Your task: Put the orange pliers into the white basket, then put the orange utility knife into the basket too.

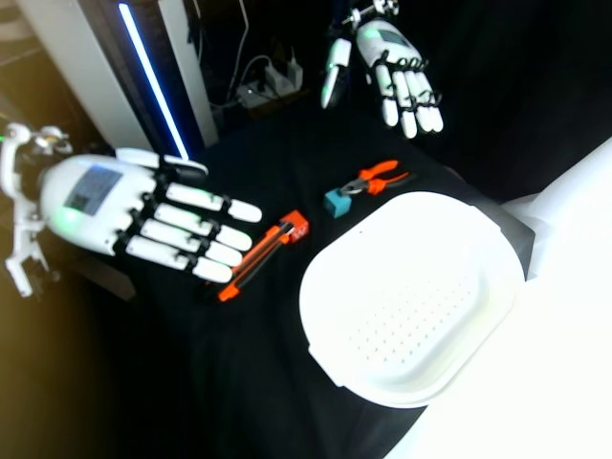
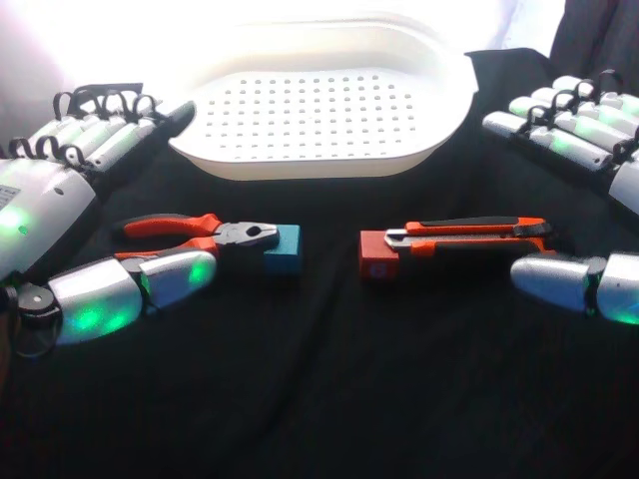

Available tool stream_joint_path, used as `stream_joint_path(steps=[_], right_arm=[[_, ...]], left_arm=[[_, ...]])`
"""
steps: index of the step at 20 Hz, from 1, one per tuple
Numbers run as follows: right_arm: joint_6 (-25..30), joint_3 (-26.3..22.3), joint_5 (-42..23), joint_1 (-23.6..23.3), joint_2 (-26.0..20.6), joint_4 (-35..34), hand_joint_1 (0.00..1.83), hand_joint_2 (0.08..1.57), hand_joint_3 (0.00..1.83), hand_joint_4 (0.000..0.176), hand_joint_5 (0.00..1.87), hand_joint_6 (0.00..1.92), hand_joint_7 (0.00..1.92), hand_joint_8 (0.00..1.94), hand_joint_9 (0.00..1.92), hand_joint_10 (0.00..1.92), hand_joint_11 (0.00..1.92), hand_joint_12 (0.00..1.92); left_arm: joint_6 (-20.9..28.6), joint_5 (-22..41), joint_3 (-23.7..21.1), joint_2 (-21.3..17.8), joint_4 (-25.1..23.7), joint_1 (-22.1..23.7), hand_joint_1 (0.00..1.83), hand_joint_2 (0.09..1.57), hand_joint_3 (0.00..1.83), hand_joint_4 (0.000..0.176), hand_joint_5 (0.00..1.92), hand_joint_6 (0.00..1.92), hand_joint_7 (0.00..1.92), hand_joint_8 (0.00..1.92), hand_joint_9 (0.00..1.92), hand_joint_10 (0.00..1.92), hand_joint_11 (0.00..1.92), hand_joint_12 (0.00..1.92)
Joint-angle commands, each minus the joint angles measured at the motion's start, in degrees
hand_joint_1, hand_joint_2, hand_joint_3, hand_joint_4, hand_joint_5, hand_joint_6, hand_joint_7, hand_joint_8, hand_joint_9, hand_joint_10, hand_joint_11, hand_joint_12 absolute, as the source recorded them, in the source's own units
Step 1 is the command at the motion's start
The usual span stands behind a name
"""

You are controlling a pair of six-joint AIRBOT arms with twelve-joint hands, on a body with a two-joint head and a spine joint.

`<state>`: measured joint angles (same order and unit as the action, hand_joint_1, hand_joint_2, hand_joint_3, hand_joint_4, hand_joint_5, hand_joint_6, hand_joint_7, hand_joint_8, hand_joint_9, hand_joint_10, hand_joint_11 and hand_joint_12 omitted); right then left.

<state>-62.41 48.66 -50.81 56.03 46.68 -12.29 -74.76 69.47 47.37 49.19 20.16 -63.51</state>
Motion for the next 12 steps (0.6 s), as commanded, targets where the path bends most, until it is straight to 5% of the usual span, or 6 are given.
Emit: stream_joint_path(steps=[1, 4, 7, 8, 10, 12], right_arm=[[0.0, -0.1, -7.6, -0.2, 0.0, 0.4, 0.17, 1.20, 0.02, 0.037, 0.00, 0.00, 0.00, 0.00, 0.00, 0.00, 0.00, 0.00], [0.0, -0.1, -7.6, -0.2, 0.2, 0.4, 0.21, 1.21, 0.02, 0.062, 0.00, 0.00, 0.00, 0.00, 0.00, 0.00, 0.00, 0.00], [0.0, 0.1, -7.6, -0.1, 0.5, 0.2, 0.21, 1.22, 0.01, 0.049, 0.00, 0.00, 0.00, 0.00, 0.00, 0.00, 0.00, 0.00], [0.0, 0.1, -7.6, -0.1, 0.5, 0.1, 0.21, 1.22, 0.01, 0.048, 0.00, 0.00, 0.00, 0.00, 0.00, 0.00, 0.00, 0.00], [0.0, 0.1, -7.6, -0.1, 0.5, 0.1, 0.23, 1.21, 0.00, 0.071, 0.00, 0.00, 0.00, 0.00, 0.00, 0.00, 0.00, 0.00], [0.0, 0.1, -7.6, 0.0, 0.5, 0.1, 0.27, 1.21, 0.00, 0.068, 0.00, 0.00, 0.00, 0.00, 0.00, 0.00, 0.00, 0.00]], left_arm=[[0.3, 6.9, 0.1, 0.3, -1.1, 0.4, 0.32, 1.24, 0.02, 0.064, 0.00, 0.00, 0.00, 0.00, 0.00, 0.00, 0.01, 0.01], [0.3, 4.4, 0.4, 1.1, -1.1, 0.4, 0.32, 1.26, 0.01, 0.049, 0.01, 0.00, 0.08, 0.01, 0.06, 0.02, 0.00, 0.00], [0.3, 0.1, 2.0, 2.7, -0.6, 1.1, 0.55, 1.28, 0.00, 0.034, 0.24, 0.02, 0.25, 0.02, 0.21, 0.16, 0.00, 1.22], [0.3, -1.9, 2.8, 3.6, -0.2, 1.8, 0.59, 1.27, 0.01, 0.019, 0.26, 0.02, 0.28, 0.01, 0.14, 0.31, 0.00, 1.31], [0.3, -5.0, 4.3, 5.1, 0.6, 3.0, 0.56, 1.29, 0.00, 0.000, 0.29, 0.02, 0.29, 0.01, 0.12, 0.38, 0.00, 1.15], [0.2, -8.4, 6.3, 7.1, 1.9, 4.7, 0.66, 1.27, 0.00, 0.000, 0.30, 0.01, 0.26, 0.00, 0.11, 0.36, 0.00, 1.01]])
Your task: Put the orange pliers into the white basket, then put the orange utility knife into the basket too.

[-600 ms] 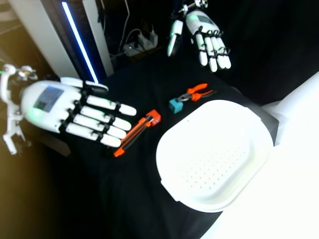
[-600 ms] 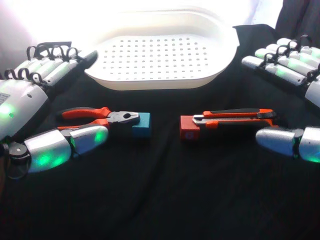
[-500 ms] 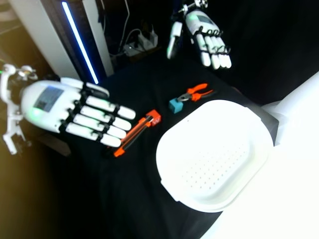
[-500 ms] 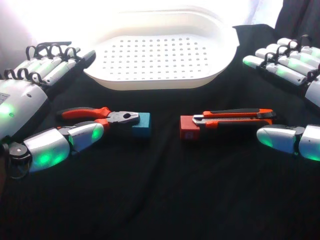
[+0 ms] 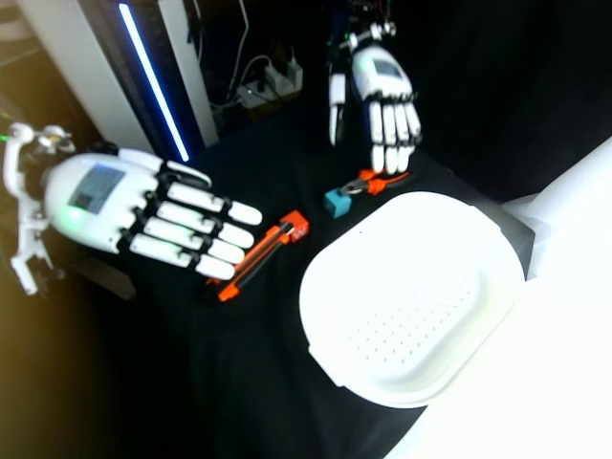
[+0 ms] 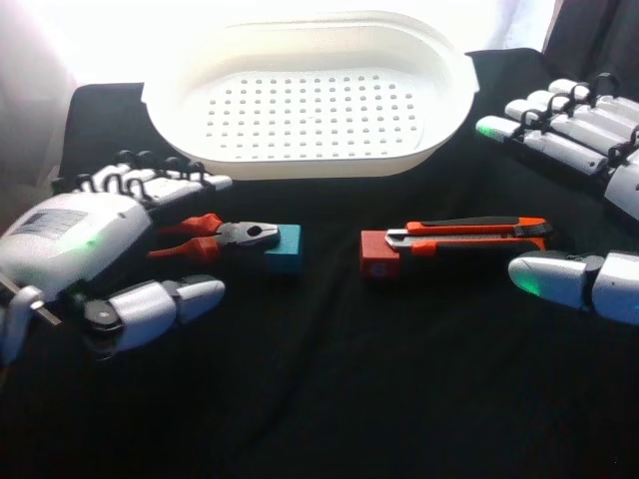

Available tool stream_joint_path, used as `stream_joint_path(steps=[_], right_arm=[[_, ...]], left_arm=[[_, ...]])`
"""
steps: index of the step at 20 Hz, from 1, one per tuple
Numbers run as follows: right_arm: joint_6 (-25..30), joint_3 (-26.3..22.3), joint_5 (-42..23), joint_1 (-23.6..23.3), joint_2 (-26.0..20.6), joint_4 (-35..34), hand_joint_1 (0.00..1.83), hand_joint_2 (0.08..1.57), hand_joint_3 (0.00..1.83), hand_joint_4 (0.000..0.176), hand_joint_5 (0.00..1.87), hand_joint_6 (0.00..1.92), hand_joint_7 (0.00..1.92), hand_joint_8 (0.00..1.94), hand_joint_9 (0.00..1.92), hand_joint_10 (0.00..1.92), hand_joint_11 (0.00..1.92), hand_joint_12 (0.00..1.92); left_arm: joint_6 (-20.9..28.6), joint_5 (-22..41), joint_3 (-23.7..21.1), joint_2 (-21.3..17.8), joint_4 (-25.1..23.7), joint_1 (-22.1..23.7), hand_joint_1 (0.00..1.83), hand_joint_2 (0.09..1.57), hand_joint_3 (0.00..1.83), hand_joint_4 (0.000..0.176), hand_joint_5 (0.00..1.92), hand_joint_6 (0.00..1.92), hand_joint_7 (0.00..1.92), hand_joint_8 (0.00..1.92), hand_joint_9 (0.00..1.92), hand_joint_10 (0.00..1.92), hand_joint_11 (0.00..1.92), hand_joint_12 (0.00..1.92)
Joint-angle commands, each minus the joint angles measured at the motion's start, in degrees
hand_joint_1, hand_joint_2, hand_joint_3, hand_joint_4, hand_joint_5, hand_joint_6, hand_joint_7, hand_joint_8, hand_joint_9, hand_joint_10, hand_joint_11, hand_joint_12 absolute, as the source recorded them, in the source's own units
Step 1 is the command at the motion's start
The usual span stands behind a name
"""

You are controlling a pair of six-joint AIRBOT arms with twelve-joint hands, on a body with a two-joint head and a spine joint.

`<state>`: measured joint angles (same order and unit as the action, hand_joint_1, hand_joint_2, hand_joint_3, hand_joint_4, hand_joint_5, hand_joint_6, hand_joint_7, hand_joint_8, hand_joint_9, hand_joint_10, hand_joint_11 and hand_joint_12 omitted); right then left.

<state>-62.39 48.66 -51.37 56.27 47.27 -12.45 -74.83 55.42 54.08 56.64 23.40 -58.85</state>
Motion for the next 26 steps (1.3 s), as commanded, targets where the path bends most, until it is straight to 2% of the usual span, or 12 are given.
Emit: stream_joint_path(steps=[1, 2, 3, 4, 6, 8, 10, 11, 13, 17, 21, 26], right_arm=[[0.0, 0.1, -7.0, -0.2, -0.1, 0.2, 0.26, 1.21, 0.00, 0.065, 0.00, 0.00, 0.00, 0.00, 0.00, 0.00, 0.00, 0.00], [0.0, 0.1, -7.0, -0.1, -0.1, 0.1, 0.26, 1.21, 0.00, 0.065, 0.00, 0.00, 0.00, 0.00, 0.00, 0.00, 0.00, 0.00], [0.0, 0.1, -7.0, -0.1, -0.1, 0.1, 0.28, 1.21, 0.00, 0.059, 0.00, 0.00, 0.00, 0.00, 0.00, 0.00, 0.00, 0.00], [0.0, 0.0, -7.0, 0.0, -0.1, 0.1, 0.28, 1.21, 0.00, 0.054, 0.00, 0.00, 0.00, 0.00, 0.00, 0.00, 0.00, 0.00], [0.0, 0.1, -7.0, 0.0, -0.1, 0.0, 0.32, 1.21, 0.00, 0.044, 0.00, 0.00, 0.00, 0.00, 0.00, 0.00, 0.00, 0.00], [0.0, 0.1, -7.0, 0.1, -0.1, 0.0, 0.31, 1.21, 0.00, 0.034, 0.00, 0.00, 0.00, 0.00, 0.00, 0.00, 0.00, 0.00], [0.0, 0.1, -7.0, 0.1, -0.1, 0.0, 0.31, 1.22, 0.00, 0.033, 0.00, 0.00, 0.00, 0.00, 0.00, 0.00, 0.00, 0.00], [0.0, 0.1, -7.0, 0.1, -0.1, 0.0, 0.30, 1.22, 0.00, 0.035, 0.00, 0.00, 0.00, 0.00, 0.00, 0.00, 0.00, 0.00], [0.0, 0.1, -7.0, 0.2, -0.1, 0.0, 0.31, 1.23, 0.00, 0.044, 0.00, 0.00, 0.00, 0.00, 0.00, 0.00, 0.00, 0.00], [0.0, 0.1, -7.0, 0.2, -0.1, 0.0, 0.27, 1.23, 0.00, 0.045, 0.00, 0.00, 0.00, 0.00, 0.00, 0.00, 0.00, 0.00], [0.0, 0.1, -7.0, 0.2, -0.1, 0.0, 0.26, 1.23, 0.00, 0.041, 0.00, 0.00, 0.00, 0.00, 0.00, 0.00, 0.00, 0.00], [0.0, 0.3, -7.0, 0.2, 0.0, 0.1, 0.27, 1.25, 0.01, 0.042, 0.00, 0.00, 0.00, 0.00, 0.00, 0.00, 0.00, 0.00]], left_arm=[[0.1, 3.8, 0.7, 0.7, -0.8, 1.1, 0.64, 1.28, 0.00, 0.002, 0.29, 0.00, 0.24, 0.00, 0.09, 0.36, 0.00, 1.07], [-0.3, 2.7, 1.4, 1.5, -0.4, 1.9, 0.64, 1.28, 0.00, 0.021, 0.28, 0.00, 0.23, 0.00, 0.07, 0.36, 0.00, 1.03], [-1.0, 1.8, 1.9, 2.2, 0.0, 2.7, 0.64, 1.28, 0.00, 0.003, 0.28, 0.00, 0.23, 0.00, 0.01, 0.49, 0.00, 1.16], [-2.3, 0.1, 2.6, 3.0, 0.8, 3.6, 0.62, 1.28, 0.00, 0.032, 0.28, 0.00, 0.21, 0.00, 0.00, 0.48, 0.00, 1.10], [-3.8, -2.9, 4.6, 5.0, 3.3, 4.8, 0.65, 1.31, 0.00, 0.000, 0.34, 0.04, 0.31, 0.04, 0.00, 0.70, 0.00, 1.26], [-3.8, -4.4, 5.6, 5.9, 4.0, 5.2, 1.00, 1.36, 0.00, 0.000, 0.44, 1.46, 0.53, 1.52, 0.26, 1.71, 0.24, 1.88], [-4.4, -4.8, 6.0, 6.1, 4.8, 5.3, 0.99, 1.38, 0.01, 0.000, 0.52, 1.72, 0.88, 1.87, 1.04, 1.91, 1.14, 1.92], [-4.6, -4.6, 6.0, 6.1, 5.0, 5.4, 1.20, 1.35, 0.00, 0.000, 0.96, 1.88, 1.24, 1.91, 1.42, 1.92, 1.47, 1.92], [-4.6, -3.3, 6.1, 5.7, 5.1, 5.8, 1.42, 1.29, 0.00, 0.000, 1.16, 1.92, 1.42, 1.92, 1.58, 1.92, 1.63, 1.92], [-4.6, 4.3, 2.6, 2.3, 2.1, 6.0, 1.55, 1.26, 0.00, 0.000, 1.20, 1.92, 1.43, 1.92, 1.57, 1.92, 1.18, 1.82], [-4.4, 9.6, 0.8, -1.3, -2.9, 9.0, 1.59, 1.20, 0.00, 0.000, 1.18, 1.92, 1.44, 1.92, 1.61, 1.92, 1.66, 1.92], [-4.4, -5.2, 9.5, 3.2, -5.6, 24.1, 1.51, 1.21, 0.00, 0.000, 1.06, 1.92, 1.32, 1.92, 1.48, 1.92, 1.59, 1.92]])
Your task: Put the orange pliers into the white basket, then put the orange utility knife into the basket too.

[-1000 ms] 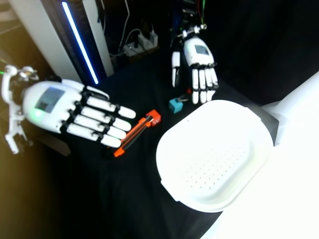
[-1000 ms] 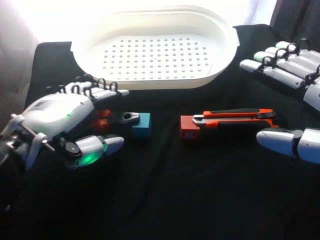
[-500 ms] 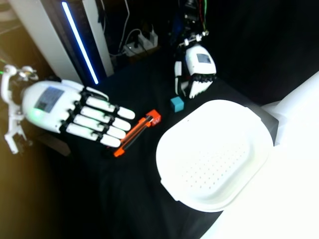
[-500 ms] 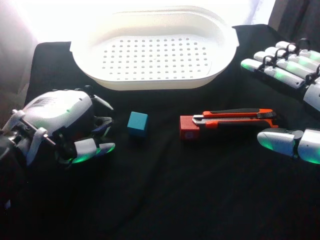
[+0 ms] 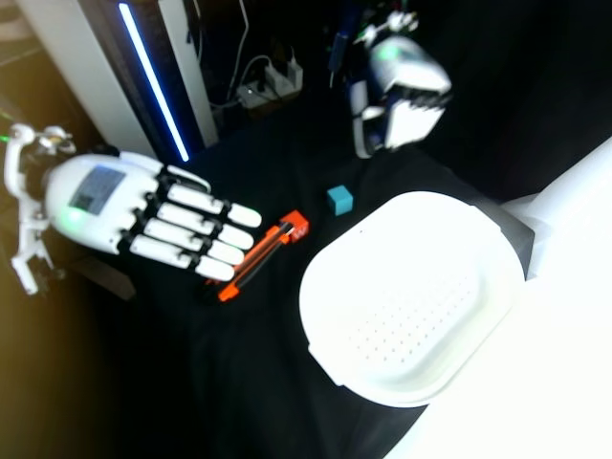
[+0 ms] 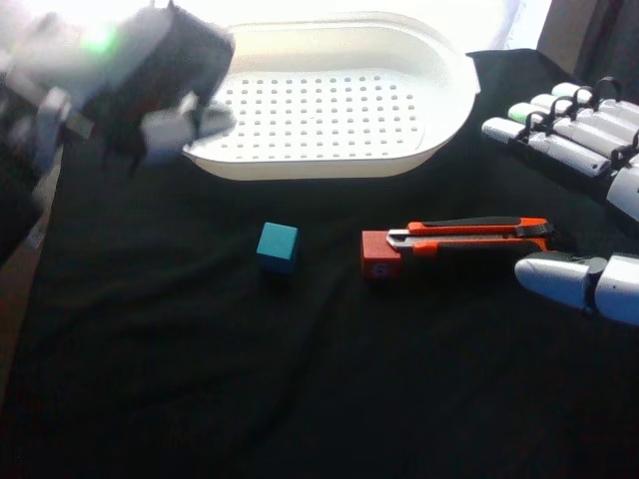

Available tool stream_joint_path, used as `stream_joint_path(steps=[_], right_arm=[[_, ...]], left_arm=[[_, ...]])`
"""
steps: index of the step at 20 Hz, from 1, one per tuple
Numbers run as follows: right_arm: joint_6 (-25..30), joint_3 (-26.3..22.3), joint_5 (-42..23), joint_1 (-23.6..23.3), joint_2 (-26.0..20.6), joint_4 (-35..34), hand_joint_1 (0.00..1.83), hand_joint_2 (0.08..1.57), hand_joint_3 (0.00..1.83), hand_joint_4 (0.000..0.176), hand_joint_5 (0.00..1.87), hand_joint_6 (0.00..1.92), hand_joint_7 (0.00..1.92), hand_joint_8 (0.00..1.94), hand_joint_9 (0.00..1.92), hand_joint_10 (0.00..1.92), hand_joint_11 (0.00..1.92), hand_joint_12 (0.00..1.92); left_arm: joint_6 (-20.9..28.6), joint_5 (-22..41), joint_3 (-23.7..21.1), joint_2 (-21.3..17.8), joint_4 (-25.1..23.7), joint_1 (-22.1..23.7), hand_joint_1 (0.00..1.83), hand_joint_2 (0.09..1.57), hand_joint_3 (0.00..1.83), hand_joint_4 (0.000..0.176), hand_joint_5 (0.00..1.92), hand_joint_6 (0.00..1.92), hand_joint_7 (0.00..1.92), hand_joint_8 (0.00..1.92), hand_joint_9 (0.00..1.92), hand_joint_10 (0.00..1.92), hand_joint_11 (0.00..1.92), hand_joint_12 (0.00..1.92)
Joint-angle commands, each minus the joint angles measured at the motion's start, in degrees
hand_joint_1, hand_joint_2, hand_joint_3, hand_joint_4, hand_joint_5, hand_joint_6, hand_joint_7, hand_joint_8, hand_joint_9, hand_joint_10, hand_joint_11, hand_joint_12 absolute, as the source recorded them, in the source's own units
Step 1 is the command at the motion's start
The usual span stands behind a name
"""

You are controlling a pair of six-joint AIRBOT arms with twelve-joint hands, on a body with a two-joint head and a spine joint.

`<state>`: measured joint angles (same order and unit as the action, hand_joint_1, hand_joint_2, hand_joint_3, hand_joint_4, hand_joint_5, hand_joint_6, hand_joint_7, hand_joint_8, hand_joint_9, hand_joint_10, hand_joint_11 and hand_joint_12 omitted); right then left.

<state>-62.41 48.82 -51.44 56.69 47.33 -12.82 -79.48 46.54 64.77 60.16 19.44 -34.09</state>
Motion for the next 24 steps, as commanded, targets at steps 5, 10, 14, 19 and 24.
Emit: stream_joint_path(steps=[5, 10, 14, 19, 24], right_arm=[[0.1, 0.8, -6.9, -0.2, 0.7, 0.5, 0.26, 1.26, 0.00, 0.034, 0.00, 0.00, 0.00, 0.00, 0.00, 0.00, 0.00, 0.00], [0.2, 1.1, -6.9, -0.2, 1.2, 1.1, 0.33, 1.27, 0.00, 0.022, 0.00, 0.00, 0.00, 0.00, 0.00, 0.00, 0.00, 0.00], [0.7, 1.1, -6.9, -0.2, 1.2, 1.3, 0.38, 1.26, 0.00, 0.020, 0.00, 0.00, 0.00, 0.00, 0.00, 0.00, 0.00, 0.00], [0.7, 1.1, -6.9, -0.2, 1.2, 1.3, 0.36, 1.26, 0.00, 0.008, 0.00, 0.00, 0.00, 0.00, 0.00, 0.00, 0.00, 0.00], [1.9, 1.4, -6.6, -0.2, 1.1, 2.1, 0.37, 1.26, 0.00, 0.033, 0.00, 0.00, 0.00, 0.00, 0.00, 0.00, 0.00, 0.00]], left_arm=[[-4.7, -16.3, 12.8, 11.5, 0.6, 11.5, 1.41, 1.22, 0.00, 0.000, 1.05, 1.92, 1.28, 1.92, 1.43, 1.92, 1.54, 1.92], [-7.1, -26.2, 23.5, 21.0, 7.4, 11.4, 1.39, 1.23, 0.00, 0.000, 0.96, 1.92, 1.10, 1.92, 1.24, 1.92, 1.36, 1.92], [-7.1, -28.2, 26.0, 22.8, 11.3, 9.6, 1.06, 1.33, 0.10, 0.000, 0.53, 1.78, 0.62, 1.81, 0.75, 1.92, 0.90, 1.92], [-7.1, -27.2, 25.5, 22.1, 11.5, 9.6, 0.53, 1.22, 0.00, 0.122, 0.07, 0.05, 0.02, 0.03, 0.01, 0.07, 0.00, 0.16], [-6.3, -19.0, 18.8, 16.3, 10.0, 8.3, 0.15, 1.22, 0.00, 0.176, 0.00, 0.00, 0.00, 0.00, 0.00, 0.00, 0.00, 0.00]])
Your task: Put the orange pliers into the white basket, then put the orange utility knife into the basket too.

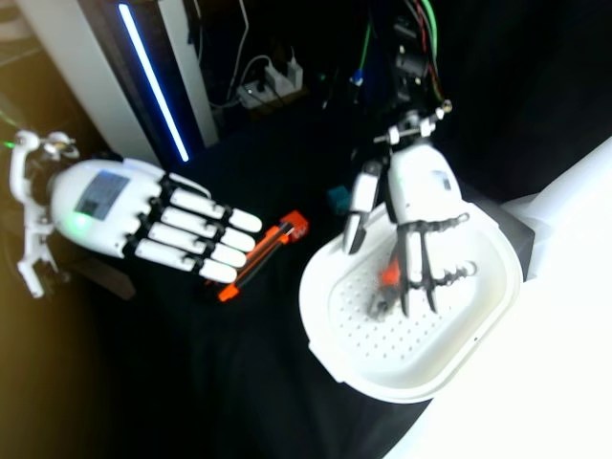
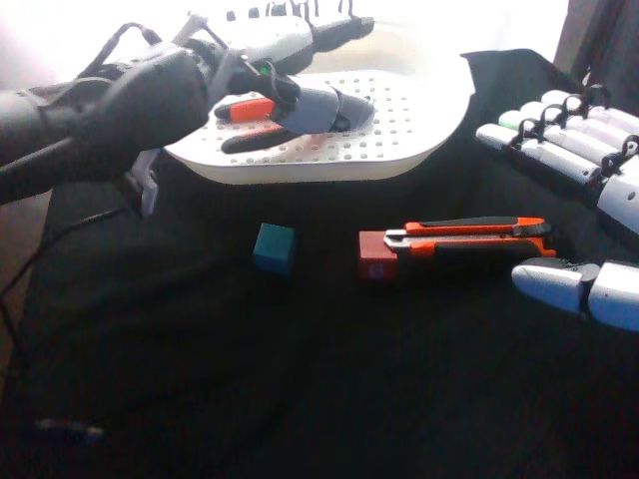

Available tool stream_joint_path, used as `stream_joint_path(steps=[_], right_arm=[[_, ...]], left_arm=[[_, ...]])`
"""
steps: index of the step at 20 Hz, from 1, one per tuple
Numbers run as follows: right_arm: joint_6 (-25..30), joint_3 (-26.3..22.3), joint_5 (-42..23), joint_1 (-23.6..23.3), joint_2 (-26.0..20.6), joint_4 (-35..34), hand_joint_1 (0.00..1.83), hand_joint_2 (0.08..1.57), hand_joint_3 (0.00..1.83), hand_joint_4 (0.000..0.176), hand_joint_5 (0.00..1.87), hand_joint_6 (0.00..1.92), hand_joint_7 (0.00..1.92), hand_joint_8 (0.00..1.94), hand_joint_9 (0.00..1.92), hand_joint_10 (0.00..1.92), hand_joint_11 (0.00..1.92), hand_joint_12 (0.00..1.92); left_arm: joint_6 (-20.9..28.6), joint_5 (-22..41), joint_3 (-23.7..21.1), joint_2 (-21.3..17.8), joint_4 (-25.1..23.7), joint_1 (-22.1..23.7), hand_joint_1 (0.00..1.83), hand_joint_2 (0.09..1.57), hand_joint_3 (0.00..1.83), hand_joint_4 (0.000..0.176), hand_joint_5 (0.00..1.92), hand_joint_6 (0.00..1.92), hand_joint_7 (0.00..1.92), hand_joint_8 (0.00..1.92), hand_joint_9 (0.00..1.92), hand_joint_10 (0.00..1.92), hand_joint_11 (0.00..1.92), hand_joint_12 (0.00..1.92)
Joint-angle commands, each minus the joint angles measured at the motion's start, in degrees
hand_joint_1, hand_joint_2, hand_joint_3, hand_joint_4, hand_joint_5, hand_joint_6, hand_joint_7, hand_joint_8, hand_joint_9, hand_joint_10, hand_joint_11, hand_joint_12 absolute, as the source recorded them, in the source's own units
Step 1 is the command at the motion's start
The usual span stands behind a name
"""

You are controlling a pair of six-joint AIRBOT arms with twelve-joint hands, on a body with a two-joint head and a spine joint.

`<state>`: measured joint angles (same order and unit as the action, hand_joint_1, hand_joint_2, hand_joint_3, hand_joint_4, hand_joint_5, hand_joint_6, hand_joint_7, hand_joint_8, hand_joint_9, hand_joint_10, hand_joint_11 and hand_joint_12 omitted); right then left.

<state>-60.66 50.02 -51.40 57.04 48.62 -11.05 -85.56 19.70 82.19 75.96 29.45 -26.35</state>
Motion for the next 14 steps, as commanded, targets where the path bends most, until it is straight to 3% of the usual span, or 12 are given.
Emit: stream_joint_path(steps=[1, 2, 3, 5, 7, 9, 10, 12, 13, 14], right_arm=[[0.1, 0.4, -6.0, -0.5, -0.2, 0.4, 0.38, 1.25, 0.00, 0.036, 0.00, 0.00, 0.00, 0.00, 0.00, 0.00, 0.00, 0.00], [0.1, 0.8, -5.0, -0.5, -0.1, 0.6, 0.37, 1.25, 0.00, 0.016, 0.00, 0.00, 0.00, 0.00, 0.00, 0.00, 0.00, 0.00], [0.1, 1.5, -3.6, -0.5, 0.4, 0.6, 0.31, 1.25, 0.00, 0.036, 0.00, 0.00, 0.00, 0.00, 0.00, 0.00, 0.00, 0.00], [0.2, 2.8, -1.7, -0.5, 1.8, 0.5, 0.35, 1.24, 0.00, 0.042, 0.00, 0.00, 0.00, 0.00, 0.00, 0.00, 0.00, 0.00], [0.3, 3.9, -0.3, -0.7, 3.1, 0.0, 0.35, 1.26, 0.00, 0.017, 0.00, 0.00, 0.00, 0.00, 0.00, 0.00, 0.00, 0.00], [0.3, 4.7, 0.4, -0.9, 4.0, -0.6, 0.38, 1.26, 0.00, 0.009, 0.00, 0.00, 0.00, 0.00, 0.00, 0.00, 0.00, 0.00], [0.3, 5.4, 1.1, -1.3, 4.8, -0.9, 0.36, 1.26, 0.00, 0.018, 0.00, 0.00, 0.00, 0.00, 0.00, 0.00, 0.00, 0.00], [0.3, 6.8, 2.6, -2.0, 6.4, -1.6, 0.39, 1.27, 0.00, 0.034, 0.00, 0.00, 0.00, 0.00, 0.00, 0.00, 0.00, 0.00], [0.3, 7.6, 3.3, -2.5, 7.2, -1.8, 0.44, 1.27, 0.00, 0.032, 0.00, 0.00, 0.00, 0.00, 0.00, 0.00, 0.00, 0.00], [0.3, 8.6, 4.4, -3.1, 8.3, -2.0, 0.45, 1.27, 0.00, 0.014, 0.00, 0.00, 0.00, 0.00, 0.00, 0.00, 0.00, 0.00]], left_arm=[[1.6, 11.6, -1.4, -2.2, -1.5, -0.8, 0.15, 1.22, 0.00, 0.176, 0.00, 0.00, 0.00, 0.00, 0.00, 0.00, 0.00, 0.00], [3.9, 15.5, -3.9, -4.7, -2.9, -2.2, 0.20, 1.23, 0.00, 0.149, 0.00, 0.00, 0.00, 0.00, 0.00, 0.00, 0.00, 0.00], [6.7, 21.2, -7.0, -8.1, -4.3, -4.6, 0.19, 1.25, 0.01, 0.165, 0.00, 0.00, 0.00, 0.00, 0.00, 0.00, 0.00, 0.00], [8.2, 28.9, -12.6, -13.6, -5.6, -8.9, 0.19, 1.26, 0.01, 0.174, 0.00, 0.00, 0.00, 0.00, 0.00, 0.00, 0.00, 0.00], [9.0, 36.1, -17.8, -18.3, -6.7, -13.8, 0.29, 1.36, 0.01, 0.143, 0.07, 0.02, 0.01, 0.00, 0.00, 0.00, 0.00, 0.00], [9.9, 40.8, -20.6, -20.3, -7.2, -17.2, 0.31, 1.41, 0.02, 0.096, 0.17, 0.05, 0.11, 0.03, 0.02, 0.01, 0.00, 0.00], [10.0, 43.7, -22.2, -21.5, -7.2, -19.2, 0.28, 1.43, 0.01, 0.071, 0.20, 0.04, 0.16, 0.02, 0.03, 0.01, 0.00, 0.00], [11.3, 48.5, -24.4, -22.8, -7.2, -23.0, 0.36, 1.46, 0.01, 0.056, 0.24, 0.05, 0.19, 0.01, 0.07, 0.02, 0.03, 0.01], [12.5, 50.5, -25.0, -23.1, -7.1, -24.8, 0.35, 1.47, 0.00, 0.051, 0.24, 0.05, 0.18, 0.02, 0.09, 0.01, 0.00, 0.19], [13.3, 52.5, -25.6, -23.3, -6.8, -26.5, 0.32, 1.46, 0.00, 0.052, 0.25, 0.05, 0.18, 0.02, 0.11, 0.01, 0.00, 0.30]])
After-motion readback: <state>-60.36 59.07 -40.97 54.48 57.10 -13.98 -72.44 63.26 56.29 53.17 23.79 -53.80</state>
